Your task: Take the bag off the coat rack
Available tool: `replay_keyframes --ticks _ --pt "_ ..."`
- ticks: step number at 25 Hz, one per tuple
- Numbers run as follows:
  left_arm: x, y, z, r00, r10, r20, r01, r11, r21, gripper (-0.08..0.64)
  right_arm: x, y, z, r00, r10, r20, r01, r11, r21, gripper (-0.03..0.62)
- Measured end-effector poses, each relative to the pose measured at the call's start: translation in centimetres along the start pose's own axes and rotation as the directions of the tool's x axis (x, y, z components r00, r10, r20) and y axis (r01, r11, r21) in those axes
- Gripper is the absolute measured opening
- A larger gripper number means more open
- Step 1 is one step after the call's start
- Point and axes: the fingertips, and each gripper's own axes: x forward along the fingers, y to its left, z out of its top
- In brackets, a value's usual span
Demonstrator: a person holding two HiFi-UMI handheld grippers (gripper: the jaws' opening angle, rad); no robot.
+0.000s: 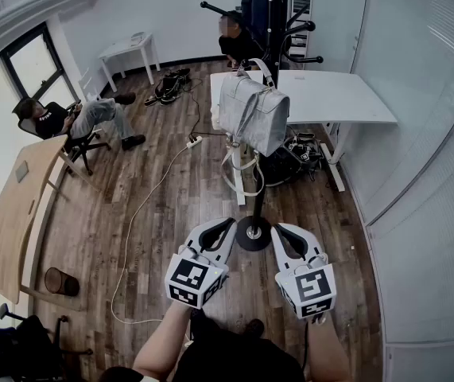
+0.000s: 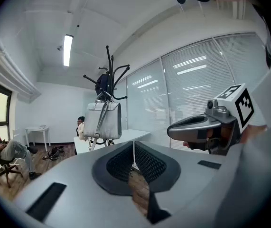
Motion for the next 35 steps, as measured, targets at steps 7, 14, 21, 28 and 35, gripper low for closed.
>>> replay_keyframes --ticks 7,14,21,28,35 --pt "0.2 -0.3 -0.2 1.000 -0.005 -0.015 0.005 1.000 -0.003 0.018 -0.3 -0.7 -0.9 1.000 -0.010 -0.007 0.010 1.000 0.000 0.029" --pt "-0.1 -1.1 -0.3 1.000 0.012 -0.018 -0.012 1.000 -0.002 0.017 -1.1 -1.2 -1.0 1.000 0.008 0.005 -0.008 1.000 0.013 0.029" --pt "0.6 -0.9 -1.1 0.999 0.025 -0.036 -0.025 1.000 -0.002 0.017 -0.6 -1.5 -1.9 0.999 0.044 0.003 -0.044 0.997 0.066 0.029" --pt "3.0 1.3 -0.7 0.999 -0.018 -0.030 0.017 1.000 -0.018 0.017 1.8 -3.1 -2.2 1.000 -0.003 -0.023 0.004 0.997 0.077 0.030" --pt "7.9 6.1 0.8 0.997 -0.078 0.009 0.078 0.997 -0.010 0.017 6.7 -5.7 -1.0 0.995 -0.086 -0.041 0.088 0.994 0.063 0.031"
